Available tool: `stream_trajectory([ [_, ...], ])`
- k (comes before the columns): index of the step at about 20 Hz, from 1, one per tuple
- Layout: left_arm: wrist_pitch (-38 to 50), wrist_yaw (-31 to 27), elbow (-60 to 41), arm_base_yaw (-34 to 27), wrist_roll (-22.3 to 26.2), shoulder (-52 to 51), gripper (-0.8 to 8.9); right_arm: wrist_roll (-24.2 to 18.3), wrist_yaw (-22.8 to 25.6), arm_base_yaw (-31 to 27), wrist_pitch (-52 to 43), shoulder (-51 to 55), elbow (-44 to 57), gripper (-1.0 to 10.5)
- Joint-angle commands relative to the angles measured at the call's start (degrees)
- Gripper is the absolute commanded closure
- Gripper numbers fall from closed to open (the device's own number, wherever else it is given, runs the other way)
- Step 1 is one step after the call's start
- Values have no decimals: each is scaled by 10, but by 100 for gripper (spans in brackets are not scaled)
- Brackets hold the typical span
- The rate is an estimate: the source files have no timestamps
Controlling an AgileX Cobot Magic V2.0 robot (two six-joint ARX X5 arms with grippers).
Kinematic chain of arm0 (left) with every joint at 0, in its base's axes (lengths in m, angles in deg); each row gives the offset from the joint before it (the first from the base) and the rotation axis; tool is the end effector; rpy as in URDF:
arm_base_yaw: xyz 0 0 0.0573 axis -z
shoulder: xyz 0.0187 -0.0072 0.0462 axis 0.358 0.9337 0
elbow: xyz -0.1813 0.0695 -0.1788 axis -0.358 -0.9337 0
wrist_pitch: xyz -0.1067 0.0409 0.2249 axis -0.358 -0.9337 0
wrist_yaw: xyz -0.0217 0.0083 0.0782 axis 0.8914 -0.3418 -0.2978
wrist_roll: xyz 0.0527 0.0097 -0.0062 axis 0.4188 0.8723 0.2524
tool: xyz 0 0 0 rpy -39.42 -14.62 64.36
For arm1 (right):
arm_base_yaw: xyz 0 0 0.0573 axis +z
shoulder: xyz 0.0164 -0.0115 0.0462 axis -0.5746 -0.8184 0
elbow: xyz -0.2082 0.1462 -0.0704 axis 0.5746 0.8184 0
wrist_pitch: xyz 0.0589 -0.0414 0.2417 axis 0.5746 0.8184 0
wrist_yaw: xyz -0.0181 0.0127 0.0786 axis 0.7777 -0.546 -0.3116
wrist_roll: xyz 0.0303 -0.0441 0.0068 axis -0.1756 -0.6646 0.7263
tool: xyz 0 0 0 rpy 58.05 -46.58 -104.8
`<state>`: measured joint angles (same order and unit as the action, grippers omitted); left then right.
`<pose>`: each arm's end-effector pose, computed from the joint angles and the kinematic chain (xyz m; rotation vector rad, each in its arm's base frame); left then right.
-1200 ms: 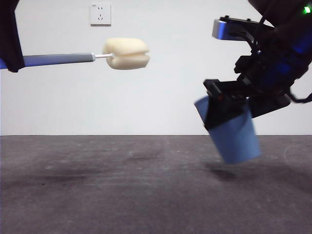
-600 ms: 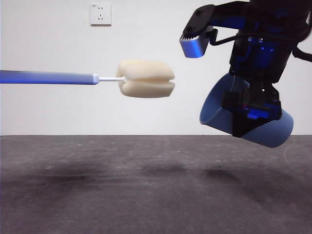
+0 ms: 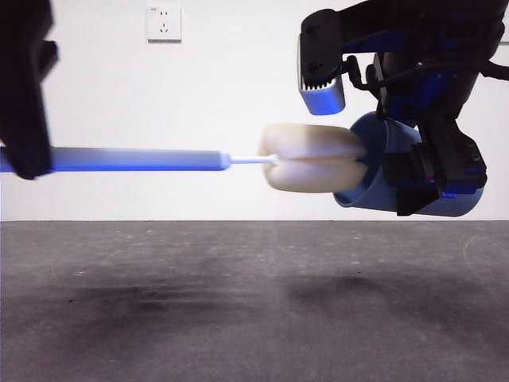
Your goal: Pick up the cup brush,pick up the cup,insert the brush into the cup,clean the cup,put the cup brush back,put the cup back to the fixed position on the table
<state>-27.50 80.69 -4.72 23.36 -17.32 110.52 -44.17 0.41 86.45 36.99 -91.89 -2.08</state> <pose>0.1449 -0.1460 0.2647 0.6339 1.0895 -0.9269 0.1717 0.1847 0.2154 -1.5109 0.5800 0.4730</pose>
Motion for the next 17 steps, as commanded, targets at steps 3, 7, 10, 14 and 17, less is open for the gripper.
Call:
stream_trajectory([
  [3,23,3,-2,18,-20,24,822,-48,4,21,-3,-2,-2,963],
  [7,41,5,-2,30,-27,43,822,-60,4,43,-3,-7,-2,963],
  [10,71,15,-2,40,-47,52,822,-60,3,61,-3,-15,-2,963],
  [14,113,36,-2,48,-69,54,823,-60,3,86,-3,-35,-2,963],
  [17,121,35,-2,55,-79,54,822,-60,3,100,-3,-48,-2,963],
])
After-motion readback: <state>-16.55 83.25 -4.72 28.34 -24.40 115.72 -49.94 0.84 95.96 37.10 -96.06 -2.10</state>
